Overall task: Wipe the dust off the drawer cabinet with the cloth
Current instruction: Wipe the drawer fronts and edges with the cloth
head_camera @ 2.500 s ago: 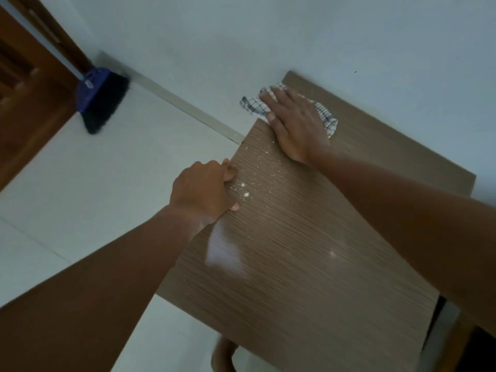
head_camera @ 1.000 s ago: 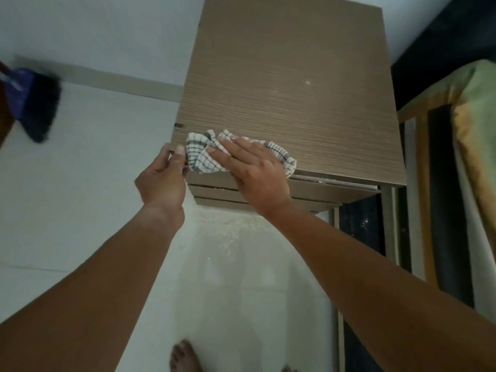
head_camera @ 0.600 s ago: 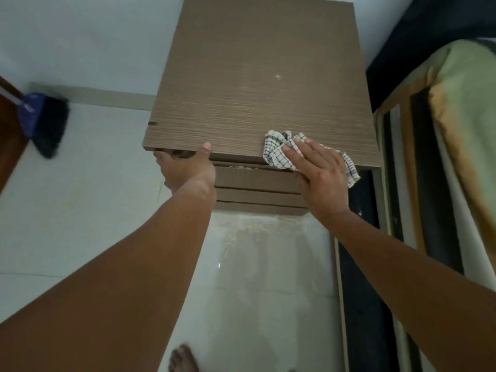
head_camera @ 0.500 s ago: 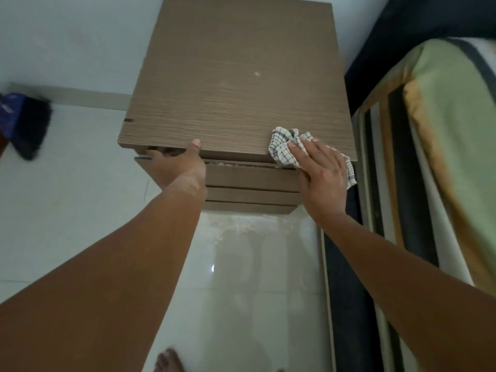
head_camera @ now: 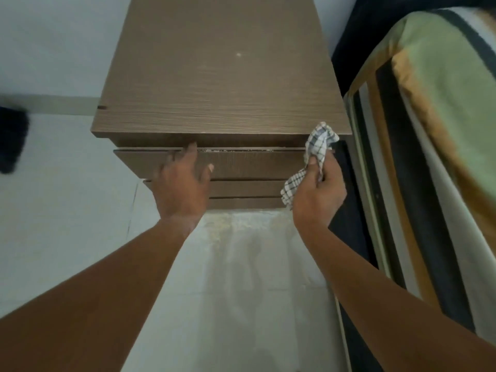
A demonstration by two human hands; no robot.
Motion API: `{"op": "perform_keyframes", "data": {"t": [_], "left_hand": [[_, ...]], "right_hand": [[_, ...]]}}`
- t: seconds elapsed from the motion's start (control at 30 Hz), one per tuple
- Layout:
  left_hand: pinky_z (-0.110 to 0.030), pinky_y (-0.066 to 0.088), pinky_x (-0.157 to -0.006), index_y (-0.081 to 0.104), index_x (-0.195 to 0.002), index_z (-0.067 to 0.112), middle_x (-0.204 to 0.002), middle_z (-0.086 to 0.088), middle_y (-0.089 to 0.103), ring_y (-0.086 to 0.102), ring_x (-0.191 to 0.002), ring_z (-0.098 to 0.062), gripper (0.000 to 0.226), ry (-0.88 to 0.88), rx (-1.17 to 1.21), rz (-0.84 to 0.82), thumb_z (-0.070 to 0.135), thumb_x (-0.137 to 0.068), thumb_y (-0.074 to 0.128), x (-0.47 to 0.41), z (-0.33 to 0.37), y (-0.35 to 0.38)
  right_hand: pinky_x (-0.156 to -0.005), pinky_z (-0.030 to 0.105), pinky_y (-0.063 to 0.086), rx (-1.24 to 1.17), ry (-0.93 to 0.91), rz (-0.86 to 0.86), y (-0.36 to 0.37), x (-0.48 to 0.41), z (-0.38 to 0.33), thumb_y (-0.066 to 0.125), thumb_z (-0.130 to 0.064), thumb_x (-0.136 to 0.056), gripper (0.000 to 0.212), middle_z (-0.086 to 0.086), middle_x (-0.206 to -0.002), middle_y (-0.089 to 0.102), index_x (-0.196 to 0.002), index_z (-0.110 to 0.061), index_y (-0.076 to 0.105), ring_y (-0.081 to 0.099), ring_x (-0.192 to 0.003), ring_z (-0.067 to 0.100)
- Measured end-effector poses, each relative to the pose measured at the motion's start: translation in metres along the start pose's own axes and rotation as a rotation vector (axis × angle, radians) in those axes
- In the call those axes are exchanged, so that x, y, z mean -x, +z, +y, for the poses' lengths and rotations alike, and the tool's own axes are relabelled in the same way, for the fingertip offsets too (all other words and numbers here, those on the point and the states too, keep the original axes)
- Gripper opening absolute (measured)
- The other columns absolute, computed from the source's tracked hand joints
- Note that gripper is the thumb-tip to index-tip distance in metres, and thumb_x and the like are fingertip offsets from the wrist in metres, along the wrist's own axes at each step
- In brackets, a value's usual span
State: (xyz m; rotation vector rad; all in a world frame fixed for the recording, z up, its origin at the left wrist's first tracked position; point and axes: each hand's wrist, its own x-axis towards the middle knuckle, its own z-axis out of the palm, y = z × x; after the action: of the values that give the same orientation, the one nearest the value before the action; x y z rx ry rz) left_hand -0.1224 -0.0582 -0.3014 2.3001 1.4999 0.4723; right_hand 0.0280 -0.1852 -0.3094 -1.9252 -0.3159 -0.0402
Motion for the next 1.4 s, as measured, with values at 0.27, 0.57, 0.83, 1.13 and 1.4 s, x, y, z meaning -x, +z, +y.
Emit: {"op": "perform_keyframes", "data": {"t": [0.27,0.57,0.83,1.13,1.4], "left_hand": [[-0.044,0.038,-0.095,0.062,-0.128,0.019,-0.118,-0.002,0.068,0.057,-0.112,-0.026,0.034,0.353,-0.303,0.114,0.016,-0.096,0.05,-0.029,-0.062,0.001],[-0.037,0.024,-0.084,0.071,-0.099,0.019,-0.104,0.006,0.072,0.063,-0.104,-0.018,0.022,0.39,-0.035,0.588,0.014,-0.096,0.05,0.0,-0.1,0.048],[-0.05,0.025,-0.1,0.073,-0.105,0.031,-0.106,0.019,0.072,0.054,-0.112,-0.014,0.029,0.335,0.118,0.832,0.043,-0.103,0.047,-0.021,-0.075,0.093],[-0.046,0.023,-0.099,0.076,-0.097,0.038,-0.078,0.024,0.062,0.053,-0.097,-0.01,0.032,0.381,0.167,0.794,0.061,-0.09,0.055,-0.009,-0.056,0.092],[-0.051,0.028,-0.101,0.078,-0.086,0.036,-0.071,0.012,0.068,0.062,-0.09,-0.018,0.035,0.248,0.061,0.656,0.062,-0.09,0.054,0.011,-0.036,0.07]], "right_hand": [[-0.103,0.052,0.045,0.238,-0.671,-0.089,0.103,0.04,-0.019,0.054,-0.008,-0.091,0.043,0.012,-0.139,0.059,-0.133,-0.006,0.063,0.054,-0.131,0.031],[-0.102,0.044,0.046,0.201,-1.31,-0.031,0.171,0.065,0.016,0.064,-0.018,-0.095,0.036,0.004,-0.136,0.066,-0.13,-0.013,0.068,0.057,-0.132,0.027],[-0.069,0.04,0.039,0.327,-1.295,0.199,0.139,0.002,0.061,0.047,-0.032,-0.102,0.029,0.0,-0.084,0.066,-0.099,-0.016,0.071,0.056,-0.073,0.022],[-0.085,0.038,0.032,0.306,-1.001,0.353,0.067,-0.052,0.109,0.042,-0.03,-0.104,0.026,-0.006,-0.084,0.049,-0.084,-0.02,0.055,0.048,-0.087,0.02],[-0.118,0.031,0.029,-0.276,-0.434,0.338,0.061,-0.023,0.126,0.044,-0.017,-0.103,0.043,-0.002,-0.154,0.044,-0.145,-0.023,0.051,0.035,-0.146,0.016]]}}
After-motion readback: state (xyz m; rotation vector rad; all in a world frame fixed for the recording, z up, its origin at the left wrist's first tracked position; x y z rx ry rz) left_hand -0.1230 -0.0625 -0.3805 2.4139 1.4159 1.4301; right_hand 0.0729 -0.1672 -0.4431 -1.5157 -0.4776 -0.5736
